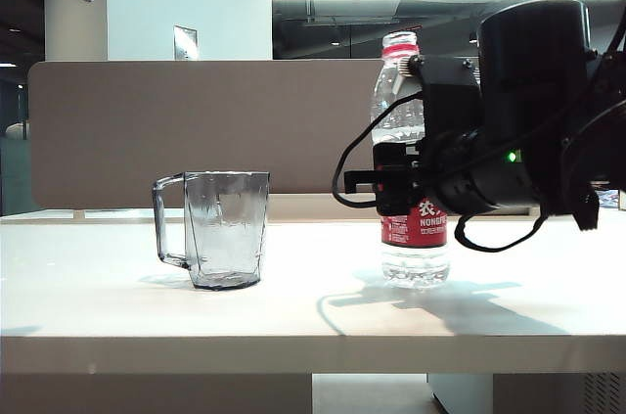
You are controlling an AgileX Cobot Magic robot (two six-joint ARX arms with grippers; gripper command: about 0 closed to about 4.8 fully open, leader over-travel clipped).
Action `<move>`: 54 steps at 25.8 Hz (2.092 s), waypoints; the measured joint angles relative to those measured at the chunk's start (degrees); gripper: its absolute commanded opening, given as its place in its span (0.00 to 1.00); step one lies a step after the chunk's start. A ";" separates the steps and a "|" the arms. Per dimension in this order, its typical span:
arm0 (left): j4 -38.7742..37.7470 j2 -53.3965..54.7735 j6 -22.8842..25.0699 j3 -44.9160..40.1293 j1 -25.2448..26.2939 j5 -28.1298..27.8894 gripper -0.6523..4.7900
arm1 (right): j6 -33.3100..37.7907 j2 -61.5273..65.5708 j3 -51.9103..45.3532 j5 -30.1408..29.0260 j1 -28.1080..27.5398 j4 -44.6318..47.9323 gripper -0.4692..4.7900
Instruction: Pick up the mineral water bottle on the table and pour water into the mug until it's full.
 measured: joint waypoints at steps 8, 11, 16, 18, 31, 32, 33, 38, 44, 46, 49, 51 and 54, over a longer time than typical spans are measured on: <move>0.00 0.00 0.00 0.00 0.00 0.00 0.11 | -14.29 -9.92 4.04 0.04 -0.04 -24.96 0.47; 0.02 0.00 0.00 0.00 0.00 0.02 0.11 | -19.34 -12.31 6.73 0.07 -0.07 -32.33 0.47; 0.00 0.00 0.00 0.00 0.02 0.00 0.11 | -25.24 -14.01 15.43 0.28 -0.04 -41.99 0.47; 0.02 -0.02 0.00 0.00 0.00 0.00 0.11 | -25.88 -14.16 21.70 0.24 -0.02 -50.60 0.47; 0.02 0.00 0.00 0.00 0.00 0.00 0.11 | -40.28 -14.23 26.58 0.24 0.15 -54.93 0.47; 0.02 0.00 0.00 0.00 0.00 0.00 0.11 | -41.09 -14.23 26.58 0.24 0.15 -55.17 0.47; 0.02 0.00 0.00 0.00 0.00 0.00 0.11 | -43.19 -14.23 26.56 0.26 0.13 -55.52 0.47; 0.02 0.00 0.00 0.00 0.00 0.00 0.11 | -49.13 -14.23 26.56 0.24 0.13 -56.35 0.47; 0.02 0.00 0.00 0.00 0.00 0.00 0.11 | -58.66 -13.92 26.56 2.43 0.13 -58.03 0.47; 0.00 0.00 0.00 0.00 0.00 0.00 0.11 | -60.54 -13.92 26.56 2.73 0.11 -58.03 0.47; 0.02 0.00 0.00 0.00 0.00 0.00 0.11 | -63.45 -13.92 26.56 3.39 0.11 -58.01 0.47; 0.02 0.00 0.00 0.00 0.00 0.00 0.11 | -65.90 -13.92 26.56 4.02 0.11 -58.03 0.47; 0.02 0.00 0.00 0.00 0.00 0.00 0.11 | -69.48 -13.92 26.56 4.74 0.13 -58.03 0.47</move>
